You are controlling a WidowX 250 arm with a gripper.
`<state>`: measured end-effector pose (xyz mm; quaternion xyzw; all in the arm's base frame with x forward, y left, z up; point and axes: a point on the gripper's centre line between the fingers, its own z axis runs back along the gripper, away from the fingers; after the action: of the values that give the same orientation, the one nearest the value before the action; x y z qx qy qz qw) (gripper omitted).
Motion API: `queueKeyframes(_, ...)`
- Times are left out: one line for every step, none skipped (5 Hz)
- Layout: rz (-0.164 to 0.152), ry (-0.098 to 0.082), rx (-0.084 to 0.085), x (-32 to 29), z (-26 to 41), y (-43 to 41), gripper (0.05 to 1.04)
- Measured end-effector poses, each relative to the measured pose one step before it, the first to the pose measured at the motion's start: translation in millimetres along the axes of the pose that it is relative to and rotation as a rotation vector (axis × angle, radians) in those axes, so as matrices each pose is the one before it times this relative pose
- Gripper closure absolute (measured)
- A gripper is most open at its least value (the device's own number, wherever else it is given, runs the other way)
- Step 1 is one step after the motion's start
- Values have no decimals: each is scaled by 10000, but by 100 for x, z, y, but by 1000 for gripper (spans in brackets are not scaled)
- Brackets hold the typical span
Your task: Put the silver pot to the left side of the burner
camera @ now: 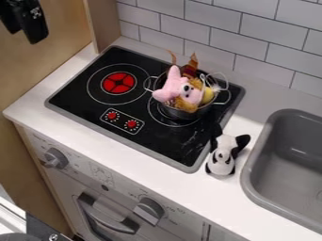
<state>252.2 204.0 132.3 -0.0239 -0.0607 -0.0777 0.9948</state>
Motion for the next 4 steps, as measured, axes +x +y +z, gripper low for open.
queueKeyframes(143, 230, -306, -235, -1127, -188, 84)
queueKeyframes(965, -292, 13, 2464, -977, -1336, 84)
queueKeyframes(875, -343, 95, 3263, -1864, -2569, 84)
queueKeyframes(276, -107, -60, 1170, -538, -1740, 85)
